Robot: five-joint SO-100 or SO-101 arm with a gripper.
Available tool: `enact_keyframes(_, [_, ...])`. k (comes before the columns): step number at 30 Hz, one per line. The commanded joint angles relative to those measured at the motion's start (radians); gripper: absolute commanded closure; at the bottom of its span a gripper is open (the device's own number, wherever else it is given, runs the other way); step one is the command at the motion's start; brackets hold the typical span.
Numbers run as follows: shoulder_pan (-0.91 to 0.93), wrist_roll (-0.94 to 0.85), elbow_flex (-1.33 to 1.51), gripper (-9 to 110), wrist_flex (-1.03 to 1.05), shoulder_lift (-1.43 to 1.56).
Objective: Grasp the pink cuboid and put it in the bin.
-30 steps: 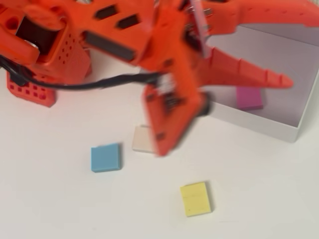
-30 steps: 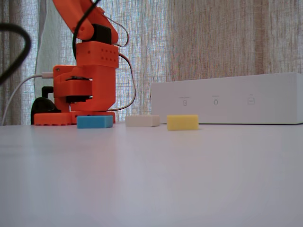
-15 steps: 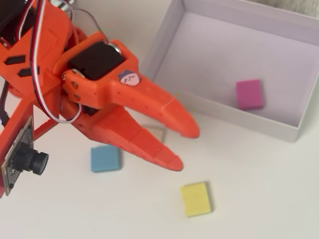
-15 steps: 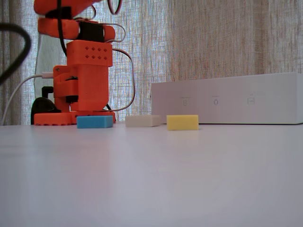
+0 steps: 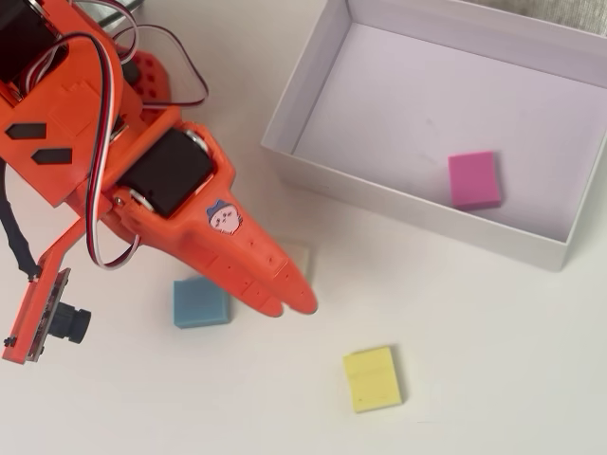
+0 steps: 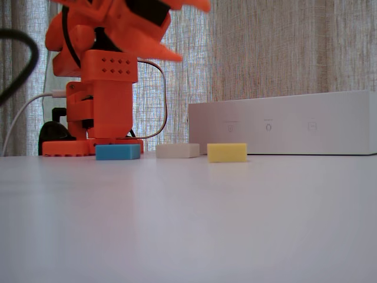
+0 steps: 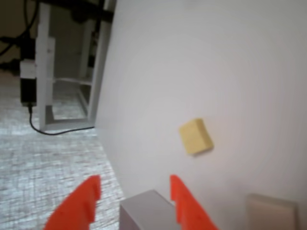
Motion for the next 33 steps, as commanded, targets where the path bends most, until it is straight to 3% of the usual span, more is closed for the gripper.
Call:
enact_keyframes(1, [0.000,0.026,0.003,84,0.067,0.023])
enact_keyframes(6, [-0.017,0.054,0.006,84,0.192,0.063])
enact_keyframes(12, [-0.008,0.069,0.015,94,0.244,0.063])
enact_keyframes(17, [-0.021,0.058,0.015,110,0.244,0.063])
enact_keyframes(33, [-0.015,0.063,0.015,110,0.244,0.063])
